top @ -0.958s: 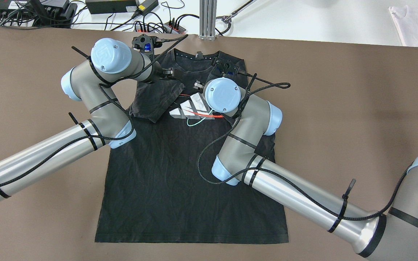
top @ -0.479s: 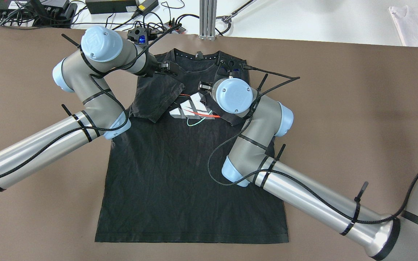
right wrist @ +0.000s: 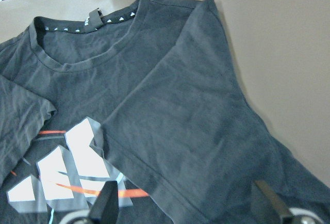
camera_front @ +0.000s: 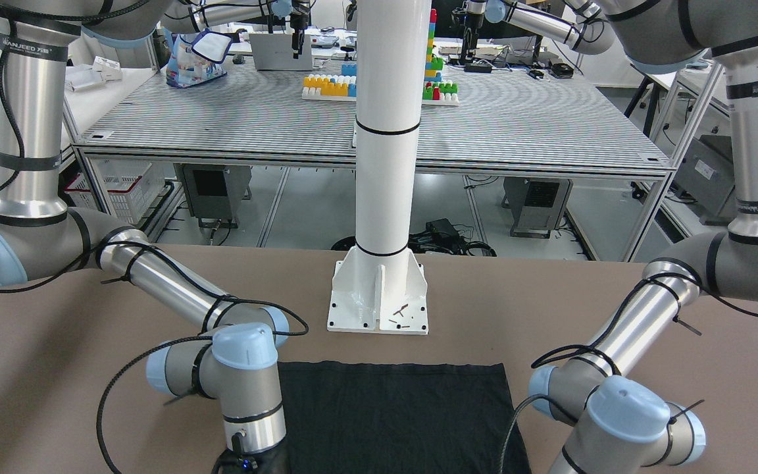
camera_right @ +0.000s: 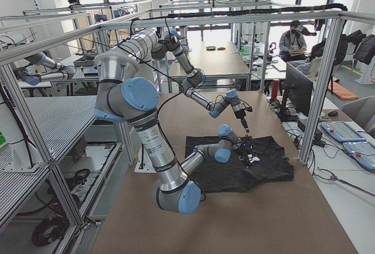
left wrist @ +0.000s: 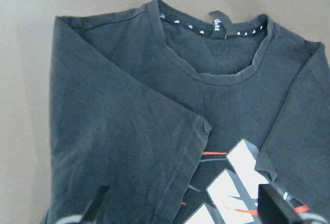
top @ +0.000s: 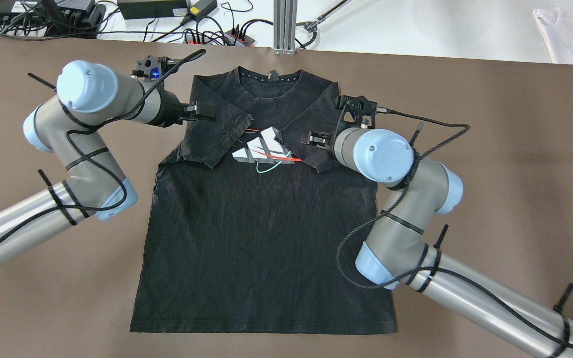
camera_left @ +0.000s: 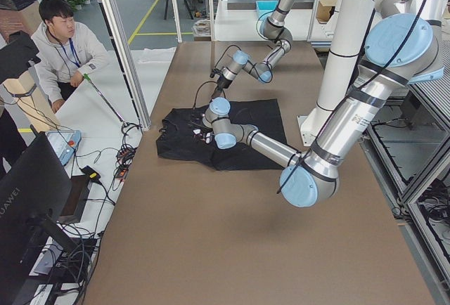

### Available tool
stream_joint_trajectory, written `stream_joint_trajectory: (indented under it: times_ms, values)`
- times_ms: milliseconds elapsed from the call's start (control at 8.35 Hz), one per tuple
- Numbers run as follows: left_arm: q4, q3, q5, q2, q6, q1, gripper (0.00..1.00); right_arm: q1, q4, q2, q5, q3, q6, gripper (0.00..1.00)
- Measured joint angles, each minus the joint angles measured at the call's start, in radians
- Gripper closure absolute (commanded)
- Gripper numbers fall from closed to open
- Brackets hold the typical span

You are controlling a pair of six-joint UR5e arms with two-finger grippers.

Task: Fold clothes
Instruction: 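Move both grippers to the hem corners nearest the robot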

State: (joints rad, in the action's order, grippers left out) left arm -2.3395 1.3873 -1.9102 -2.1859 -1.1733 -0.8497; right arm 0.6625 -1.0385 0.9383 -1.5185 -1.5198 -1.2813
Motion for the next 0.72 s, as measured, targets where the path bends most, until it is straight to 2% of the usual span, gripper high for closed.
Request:
stream_joint_trajectory:
  times_ms: [359, 719]
  values:
    - [-0.001, 0.226, 0.023, 0.207, -0.131, 0.043, 0.00, -0.064, -0.004, 0.237, -0.020, -0.267, -0.133, 0.10]
    - [-0.001, 0.501, 0.134, 0.444, -0.340, 0.184, 0.00, -0.177, 0.013, 0.370, 0.005, -0.402, -0.355, 0.10]
